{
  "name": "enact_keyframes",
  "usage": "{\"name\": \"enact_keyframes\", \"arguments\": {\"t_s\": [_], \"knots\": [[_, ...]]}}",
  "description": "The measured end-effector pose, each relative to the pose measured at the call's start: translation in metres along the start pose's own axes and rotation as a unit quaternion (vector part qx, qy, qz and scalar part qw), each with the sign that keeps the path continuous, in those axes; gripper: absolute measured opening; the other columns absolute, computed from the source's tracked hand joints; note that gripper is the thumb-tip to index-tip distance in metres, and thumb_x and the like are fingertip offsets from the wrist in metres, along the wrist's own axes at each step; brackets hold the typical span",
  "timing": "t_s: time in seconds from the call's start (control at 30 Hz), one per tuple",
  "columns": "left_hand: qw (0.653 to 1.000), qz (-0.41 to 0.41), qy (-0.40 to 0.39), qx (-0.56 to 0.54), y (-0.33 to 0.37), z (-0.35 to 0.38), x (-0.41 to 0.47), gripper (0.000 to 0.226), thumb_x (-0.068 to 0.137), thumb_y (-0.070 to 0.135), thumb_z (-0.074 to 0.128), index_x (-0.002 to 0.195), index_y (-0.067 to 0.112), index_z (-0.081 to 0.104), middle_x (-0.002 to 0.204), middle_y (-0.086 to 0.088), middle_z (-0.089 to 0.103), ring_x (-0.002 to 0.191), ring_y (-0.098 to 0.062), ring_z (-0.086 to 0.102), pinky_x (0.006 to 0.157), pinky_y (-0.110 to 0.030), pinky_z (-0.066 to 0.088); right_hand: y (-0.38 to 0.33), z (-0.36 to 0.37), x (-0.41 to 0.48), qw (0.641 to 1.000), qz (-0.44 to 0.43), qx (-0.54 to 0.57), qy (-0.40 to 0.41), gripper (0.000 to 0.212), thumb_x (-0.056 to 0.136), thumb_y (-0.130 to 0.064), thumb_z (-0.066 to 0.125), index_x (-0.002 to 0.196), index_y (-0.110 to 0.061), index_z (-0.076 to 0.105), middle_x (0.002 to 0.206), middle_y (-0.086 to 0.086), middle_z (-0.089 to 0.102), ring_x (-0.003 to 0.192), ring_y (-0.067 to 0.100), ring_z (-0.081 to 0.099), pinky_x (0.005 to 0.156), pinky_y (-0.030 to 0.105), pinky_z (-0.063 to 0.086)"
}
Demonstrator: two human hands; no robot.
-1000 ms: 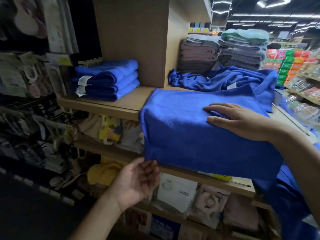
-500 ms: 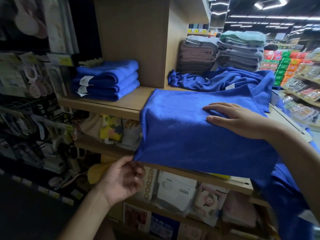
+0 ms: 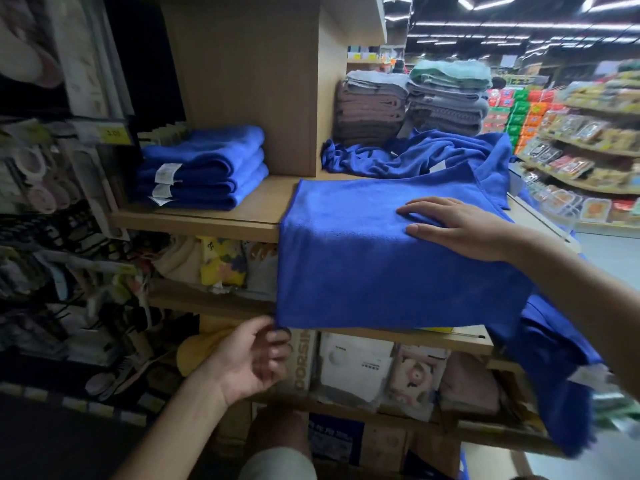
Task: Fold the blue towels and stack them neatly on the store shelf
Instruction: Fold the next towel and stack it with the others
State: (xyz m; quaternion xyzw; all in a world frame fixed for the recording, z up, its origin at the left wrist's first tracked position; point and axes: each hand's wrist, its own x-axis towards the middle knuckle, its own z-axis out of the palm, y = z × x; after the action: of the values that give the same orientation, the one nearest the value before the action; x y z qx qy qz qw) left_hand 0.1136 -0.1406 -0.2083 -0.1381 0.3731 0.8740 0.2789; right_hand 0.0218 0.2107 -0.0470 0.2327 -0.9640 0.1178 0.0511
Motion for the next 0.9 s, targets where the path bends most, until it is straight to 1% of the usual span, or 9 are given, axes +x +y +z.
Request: {"name": "enact_keyframes", "arguments": {"t_s": [0.1, 0.2, 0.3, 0.47, 0.6, 0.73, 0.8, 0.87, 0.9], "knots": [[0.992, 0.059, 0.001, 0.11, 0.003, -0.008, -0.005, 0.046, 0.09, 0.056, 0.055, 0.099, 0.017, 0.077, 0.085, -0.006, 0.066, 0.067, -0.019, 0.058, 0.054, -0.029, 0.04, -0.002, 0.0, -0.001, 1.0, 0.002, -0.007, 0.005, 0.068, 0.086, -0.076, 0.034, 0.145, -0.044, 0.049, 0.153, -0.018, 0.043, 0.142, 0.01, 0.035, 0.109, 0.025, 0.024], [0.963, 0.141, -0.021, 0.231, 0.006, -0.006, -0.008, 0.053, 0.075, 0.063, 0.077, 0.109, 0.023, 0.076, 0.105, -0.006, 0.073, 0.083, -0.019, 0.067, 0.064, -0.033, 0.044, -0.003, -0.001, -0.001, 1.0, 0.002, -0.022, 0.01, 0.07, 0.085, -0.076, 0.033, 0.144, -0.042, 0.049, 0.153, -0.016, 0.044, 0.142, 0.012, 0.037, 0.11, 0.028, 0.027], [0.933, 0.233, 0.053, 0.271, 0.002, 0.004, -0.008, 0.06, 0.054, 0.055, 0.092, 0.099, 0.02, 0.073, 0.096, -0.009, 0.073, 0.077, -0.019, 0.069, 0.063, -0.034, 0.044, -0.003, -0.002, 0.0, 1.0, 0.001, -0.027, 0.012, 0.068, 0.087, -0.075, 0.033, 0.144, -0.042, 0.049, 0.153, -0.015, 0.044, 0.142, 0.013, 0.038, 0.113, 0.032, 0.028], [0.886, 0.27, 0.11, 0.36, -0.003, 0.014, -0.016, 0.043, 0.069, 0.061, 0.079, 0.099, 0.03, 0.077, 0.089, 0.004, 0.077, 0.074, -0.01, 0.07, 0.062, -0.028, 0.05, -0.001, 0.0, 0.001, 0.999, 0.001, -0.042, 0.022, 0.054, 0.097, -0.068, 0.038, 0.144, -0.045, 0.047, 0.153, -0.019, 0.043, 0.143, 0.01, 0.035, 0.105, 0.027, 0.028], [0.802, 0.301, 0.196, 0.476, -0.004, 0.016, -0.004, 0.007, 0.088, 0.03, 0.076, 0.092, 0.03, 0.071, 0.087, 0.022, 0.075, 0.08, -0.002, 0.071, 0.06, -0.013, 0.05, -0.001, -0.002, 0.0, 0.999, -0.01, -0.031, 0.026, 0.054, 0.096, -0.068, 0.041, 0.144, -0.044, 0.049, 0.152, -0.016, 0.045, 0.143, 0.013, 0.037, 0.111, 0.035, 0.032], [0.712, 0.38, 0.241, 0.539, 0.016, 0.023, -0.012, 0.017, 0.092, 0.01, 0.07, 0.087, 0.026, 0.067, 0.082, 0.007, 0.071, 0.08, -0.01, 0.068, 0.066, -0.021, 0.05, 0.001, -0.006, 0.002, 0.999, -0.026, -0.01, 0.02, 0.054, 0.095, -0.068, 0.046, 0.141, -0.04, 0.053, 0.149, -0.012, 0.049, 0.138, 0.015, 0.044, 0.111, 0.04, 0.036], [0.644, 0.471, 0.262, 0.543, 0.039, 0.04, -0.021, 0.016, 0.092, 0.012, 0.067, 0.086, 0.027, 0.065, 0.08, 0.01, 0.068, 0.073, -0.007, 0.065, 0.064, -0.03, 0.051, 0.005, -0.007, 0.004, 0.999, -0.027, 0.016, 0.015, 0.05, 0.095, -0.064, 0.051, 0.137, -0.037, 0.056, 0.145, -0.009, 0.053, 0.134, 0.016, 0.048, 0.111, 0.04, 0.038], [0.573, 0.544, 0.278, 0.546, 0.07, 0.066, -0.027, 0.004, 0.088, 0.03, 0.062, 0.09, 0.028, 0.065, 0.077, 0.013, 0.068, 0.068, -0.007, 0.064, 0.063, -0.029, 0.052, 0.016, -0.014, 0.006, 0.998, -0.013, 0.058, 0.018, 0.047, 0.095, -0.058, 0.057, 0.136, -0.034, 0.058, 0.139, -0.008, 0.057, 0.127, 0.015, 0.053, 0.107, 0.037, 0.042], [0.546, 0.561, 0.278, 0.557, 0.087, 0.083, -0.026, 0.012, 0.085, 0.038, 0.058, 0.091, 0.03, 0.066, 0.077, 0.013, 0.069, 0.067, -0.006, 0.063, 0.064, -0.027, 0.051, 0.025, -0.02, 0.009, 0.997, 0.002, 0.073, 0.03, 0.045, 0.095, -0.053, 0.061, 0.135, -0.032, 0.059, 0.135, -0.006, 0.06, 0.119, 0.014, 0.057, 0.1, 0.034, 0.045]]}}
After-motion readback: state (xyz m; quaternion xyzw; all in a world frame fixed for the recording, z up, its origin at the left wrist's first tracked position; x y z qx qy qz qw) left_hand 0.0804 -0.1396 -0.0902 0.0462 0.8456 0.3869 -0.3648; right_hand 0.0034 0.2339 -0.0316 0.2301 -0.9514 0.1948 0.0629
